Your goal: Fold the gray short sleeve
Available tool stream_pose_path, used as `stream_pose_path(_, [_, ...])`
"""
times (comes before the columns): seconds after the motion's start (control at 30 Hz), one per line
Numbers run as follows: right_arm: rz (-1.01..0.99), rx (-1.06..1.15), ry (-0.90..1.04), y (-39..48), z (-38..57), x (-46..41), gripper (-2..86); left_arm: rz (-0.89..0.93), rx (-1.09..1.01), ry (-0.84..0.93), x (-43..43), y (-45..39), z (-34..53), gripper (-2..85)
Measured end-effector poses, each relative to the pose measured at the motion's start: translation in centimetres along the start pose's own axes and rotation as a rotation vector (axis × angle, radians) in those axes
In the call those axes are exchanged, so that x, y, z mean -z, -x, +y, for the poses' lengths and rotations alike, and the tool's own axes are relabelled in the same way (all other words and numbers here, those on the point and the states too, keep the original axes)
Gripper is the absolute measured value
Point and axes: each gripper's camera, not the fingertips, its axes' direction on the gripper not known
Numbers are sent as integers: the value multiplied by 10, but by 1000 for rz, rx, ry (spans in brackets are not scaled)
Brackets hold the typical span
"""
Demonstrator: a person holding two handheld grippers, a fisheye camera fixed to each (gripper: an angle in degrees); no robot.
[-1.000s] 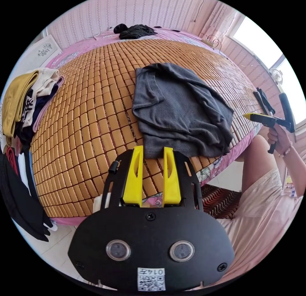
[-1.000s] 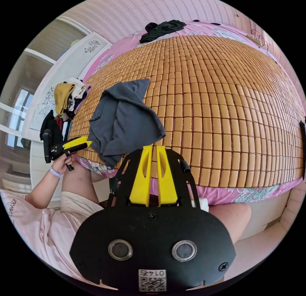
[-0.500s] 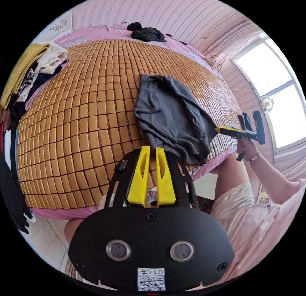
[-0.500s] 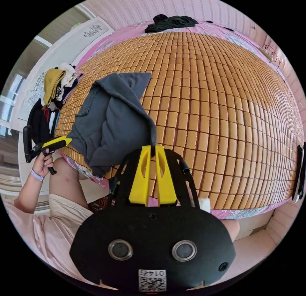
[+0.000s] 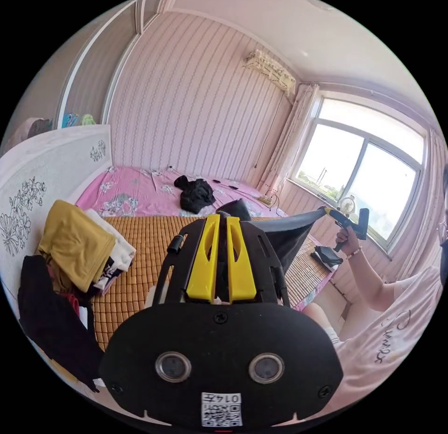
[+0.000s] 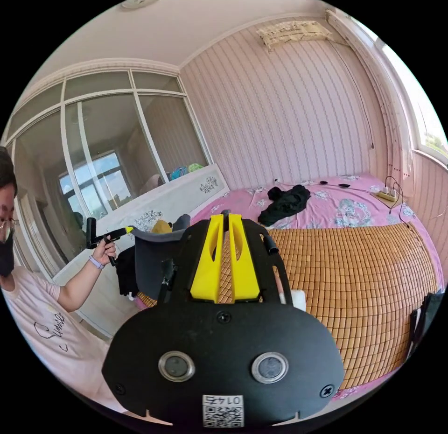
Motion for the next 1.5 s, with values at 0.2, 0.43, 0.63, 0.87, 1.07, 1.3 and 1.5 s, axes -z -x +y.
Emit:
stream_pose_path(0.2, [-36,49,-135,30,-33,81,8,12,-9,-261,114,-42,-23,-3])
stream_pose_path(0.43, [-141,171,-403,78,-15,209,8,38,-178,-517,229,-120,10,-5])
stream_pose_path(0.63, [-204,269,-416,95,-23,257,7,-19,-318,-630,290,-148,17,-4])
stream_pose_path(0.87, [-144,112,-99,26,-50,153,8,-30,-100,-341,176,-75,-31,-3])
stream_pose_path(1.07, [32,-136,205,-66,-36,16,8,-144,138,-70,8,-16,-33,-6])
stream_pose_path(1.3, [-21,-2,-146,-61,-133,43,9,-148,16,-355,0,-51,-104,-6])
stream_pose_path(1.5, [22,-38,-37,-102,-70,27,9,-125,8,-157,-66,-20,-71,-3])
